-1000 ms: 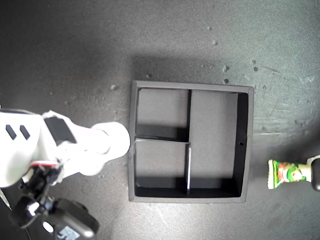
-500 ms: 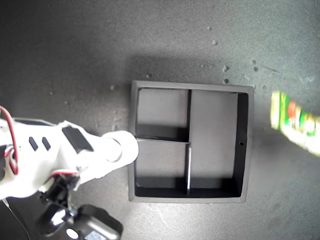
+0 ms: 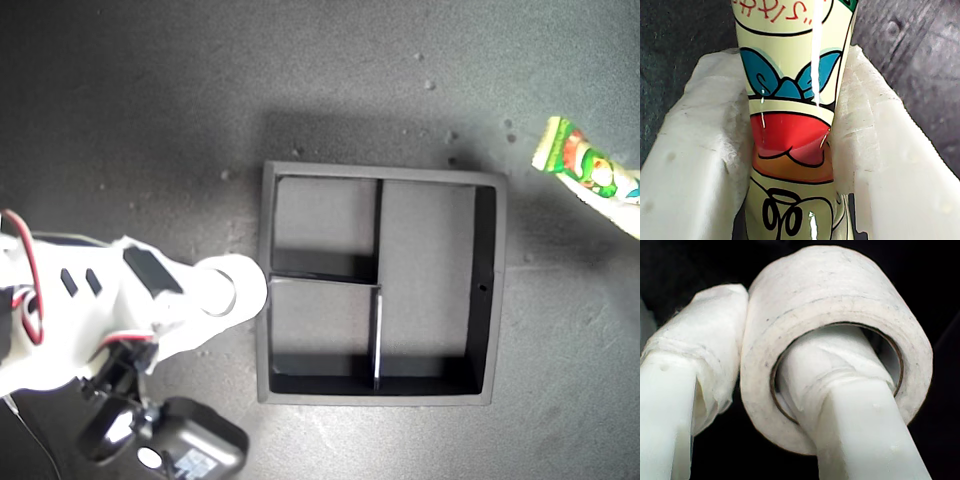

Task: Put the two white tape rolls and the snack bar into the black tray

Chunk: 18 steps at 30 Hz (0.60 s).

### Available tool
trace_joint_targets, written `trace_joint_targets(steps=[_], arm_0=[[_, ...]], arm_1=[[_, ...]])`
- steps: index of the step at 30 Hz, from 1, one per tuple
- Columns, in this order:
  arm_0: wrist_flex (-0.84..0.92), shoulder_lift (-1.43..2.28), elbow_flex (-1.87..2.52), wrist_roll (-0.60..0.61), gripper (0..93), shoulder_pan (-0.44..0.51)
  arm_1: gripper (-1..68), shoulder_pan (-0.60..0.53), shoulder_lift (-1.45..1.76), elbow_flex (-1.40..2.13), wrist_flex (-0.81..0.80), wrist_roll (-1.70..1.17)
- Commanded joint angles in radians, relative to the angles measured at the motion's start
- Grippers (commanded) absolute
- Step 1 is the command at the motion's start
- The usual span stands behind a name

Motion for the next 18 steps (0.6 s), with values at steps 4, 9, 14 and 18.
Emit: trace_joint_targets(steps=[4, 9, 14, 18], arm_0=[[-0.005, 0.069, 0.025, 0.031, 0.1, 0.014], [0.003, 0.106, 0.054, 0.025, 0.1, 0.032], [0.000, 0.067, -0.026, 0.055, 0.1, 0.008], [0.086, -0.104, -0.264, 0.118, 0.1, -0.072]], arm_1=[[-0.5, 0.029, 0.008, 0.020, -0.249, -0.428], [-0.5, -0.100, 0.014, -0.064, -0.245, -1.118], [-0.5, -0.193, -0.002, -0.110, -0.298, -1.545], [-0.5, -0.238, -0.002, -0.120, -0.416, -1.798]])
